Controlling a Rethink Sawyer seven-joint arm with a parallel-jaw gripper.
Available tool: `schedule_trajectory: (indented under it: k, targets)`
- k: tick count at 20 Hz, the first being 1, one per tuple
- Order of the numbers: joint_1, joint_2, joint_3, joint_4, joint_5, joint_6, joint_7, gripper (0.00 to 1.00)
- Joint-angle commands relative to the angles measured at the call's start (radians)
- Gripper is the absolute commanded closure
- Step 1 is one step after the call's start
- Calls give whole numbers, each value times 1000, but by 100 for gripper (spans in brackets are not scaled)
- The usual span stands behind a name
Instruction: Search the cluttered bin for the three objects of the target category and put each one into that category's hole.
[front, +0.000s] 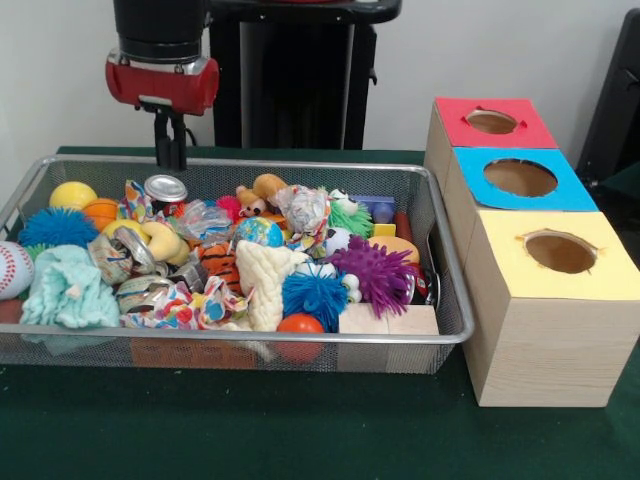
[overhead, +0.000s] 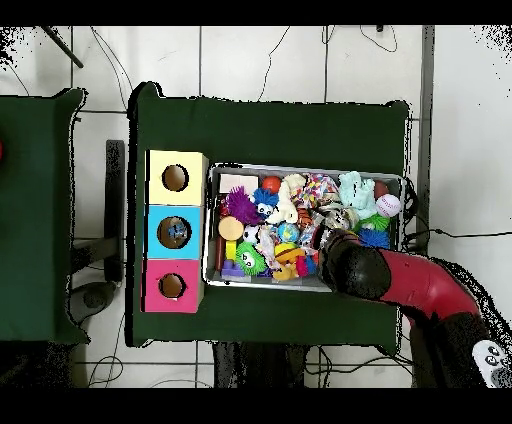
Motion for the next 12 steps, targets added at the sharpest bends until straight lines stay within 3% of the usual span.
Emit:
schedule_trajectory:
  k: [1, 4, 5, 12]
  targets:
    - [10, -21, 62, 82, 45, -5, 83, 100]
    - [7, -9, 65, 79, 42, -19, 71, 100]
    - [9, -5, 61, 79, 42, -27, 74, 0]
    - [68, 15, -38, 42, -10, -20, 107, 0]
